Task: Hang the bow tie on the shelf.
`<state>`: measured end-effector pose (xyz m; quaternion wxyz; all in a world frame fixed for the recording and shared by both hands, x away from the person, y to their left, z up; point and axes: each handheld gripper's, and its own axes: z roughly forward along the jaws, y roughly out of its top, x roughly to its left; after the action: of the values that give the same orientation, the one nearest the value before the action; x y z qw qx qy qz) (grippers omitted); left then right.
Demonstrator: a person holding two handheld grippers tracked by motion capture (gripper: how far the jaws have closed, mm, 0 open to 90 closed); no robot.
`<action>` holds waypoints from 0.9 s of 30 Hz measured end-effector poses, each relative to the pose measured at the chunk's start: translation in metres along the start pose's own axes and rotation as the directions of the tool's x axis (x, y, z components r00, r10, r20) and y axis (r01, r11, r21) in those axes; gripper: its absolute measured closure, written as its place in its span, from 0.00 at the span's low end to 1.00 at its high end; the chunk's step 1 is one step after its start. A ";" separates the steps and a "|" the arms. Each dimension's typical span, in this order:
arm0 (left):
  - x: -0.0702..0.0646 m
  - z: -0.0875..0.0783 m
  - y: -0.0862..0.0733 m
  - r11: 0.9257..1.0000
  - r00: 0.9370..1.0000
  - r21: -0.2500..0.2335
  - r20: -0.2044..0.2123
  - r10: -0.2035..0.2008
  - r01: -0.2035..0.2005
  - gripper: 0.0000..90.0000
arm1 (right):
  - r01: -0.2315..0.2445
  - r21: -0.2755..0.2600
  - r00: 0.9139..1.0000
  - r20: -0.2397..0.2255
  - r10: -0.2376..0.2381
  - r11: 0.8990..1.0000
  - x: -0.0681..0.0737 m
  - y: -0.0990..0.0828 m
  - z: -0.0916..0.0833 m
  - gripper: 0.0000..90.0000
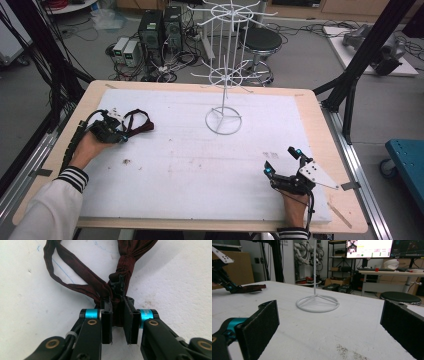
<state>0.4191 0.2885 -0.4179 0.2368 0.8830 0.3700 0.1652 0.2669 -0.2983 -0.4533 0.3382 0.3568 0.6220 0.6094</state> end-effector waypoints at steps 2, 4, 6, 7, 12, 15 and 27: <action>-0.001 0.000 0.000 1.000 1.000 0.000 -0.007 0.006 -0.006 0.88 | -0.001 0.000 1.000 -0.001 0.001 1.000 0.000 0.000 0.000 0.02; -0.002 -0.001 0.001 1.000 1.000 0.001 -0.011 0.013 -0.013 0.89 | -0.002 -0.001 1.000 -0.002 0.002 1.000 0.000 0.000 0.000 0.02; -0.002 -0.001 0.000 1.000 1.000 0.001 -0.007 0.012 -0.012 0.89 | -0.001 -0.003 1.000 -0.001 0.001 1.000 0.000 0.000 0.000 0.02; -0.002 -0.001 0.000 1.000 1.000 0.001 -0.002 0.012 -0.012 0.89 | -0.001 -0.003 1.000 -0.001 0.001 1.000 0.000 0.000 0.000 0.02; -0.004 -0.009 0.002 0.999 0.999 -0.045 0.029 0.019 -0.018 0.89 | 0.001 -0.003 1.000 -0.002 -0.001 1.000 -0.001 0.000 0.000 0.02; -0.005 -0.013 0.003 0.997 0.998 -0.072 0.045 0.033 -0.030 0.89 | -0.010 -0.007 1.000 0.001 0.010 1.000 -0.001 0.000 0.000 0.02; -0.012 -0.042 0.005 0.977 0.991 -0.214 0.122 0.046 -0.019 0.89 | -0.073 -0.011 0.997 0.000 0.073 0.997 -0.008 0.001 -0.001 0.01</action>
<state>0.3943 0.2895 -0.3820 0.3499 0.8673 0.3202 0.1514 0.2702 -0.3051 -0.4519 0.3180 0.3777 0.6050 0.6246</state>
